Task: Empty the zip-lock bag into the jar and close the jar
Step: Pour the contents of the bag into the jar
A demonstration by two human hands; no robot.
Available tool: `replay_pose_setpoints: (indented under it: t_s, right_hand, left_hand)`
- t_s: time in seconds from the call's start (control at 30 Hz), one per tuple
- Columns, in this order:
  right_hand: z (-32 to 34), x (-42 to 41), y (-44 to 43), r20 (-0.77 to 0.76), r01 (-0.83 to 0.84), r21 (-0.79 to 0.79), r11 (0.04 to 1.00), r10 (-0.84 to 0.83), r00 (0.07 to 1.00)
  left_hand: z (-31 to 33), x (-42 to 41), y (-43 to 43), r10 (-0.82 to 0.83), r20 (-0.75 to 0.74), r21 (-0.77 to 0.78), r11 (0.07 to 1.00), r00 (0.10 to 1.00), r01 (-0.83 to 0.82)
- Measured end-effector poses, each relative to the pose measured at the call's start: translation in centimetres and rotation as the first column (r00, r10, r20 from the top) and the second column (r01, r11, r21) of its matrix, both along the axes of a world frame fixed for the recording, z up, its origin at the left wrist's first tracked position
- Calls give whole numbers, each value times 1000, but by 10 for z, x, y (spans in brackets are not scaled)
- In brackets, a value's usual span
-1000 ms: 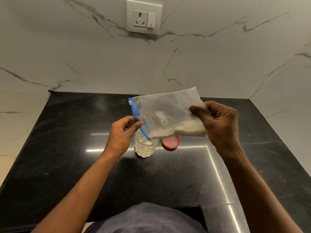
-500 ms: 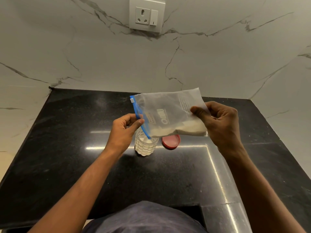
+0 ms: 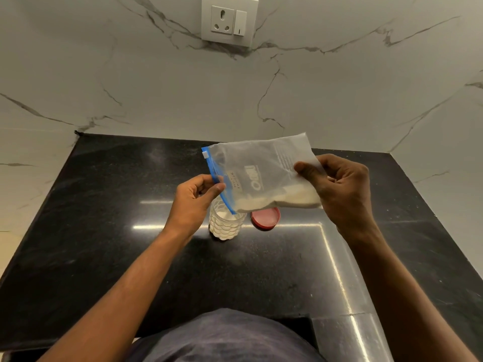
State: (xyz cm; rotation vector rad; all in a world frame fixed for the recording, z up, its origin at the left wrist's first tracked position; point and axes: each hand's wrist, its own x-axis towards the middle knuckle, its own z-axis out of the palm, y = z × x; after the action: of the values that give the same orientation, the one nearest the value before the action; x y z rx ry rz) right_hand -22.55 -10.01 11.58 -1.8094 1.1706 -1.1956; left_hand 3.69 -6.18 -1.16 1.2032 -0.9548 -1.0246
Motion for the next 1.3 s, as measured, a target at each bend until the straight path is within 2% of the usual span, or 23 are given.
replay_pose_setpoints:
  t_s: [0.8, 1.07, 1.3]
  right_hand:
    - [4, 11, 13, -15, 9, -66, 998, -10, 1000]
    - [4, 9, 13, -69, 23, -42, 999, -26, 997]
    - [5, 9, 10, -29, 41, -54, 998, -43, 999]
  left_hand:
    - [-1, 2, 0, 9, -20, 30, 1000, 1000, -9]
    - [-2, 1, 3, 13, -45, 35, 999, 999, -11]
    - [2, 1, 4, 0, -50, 39, 999, 999, 2]
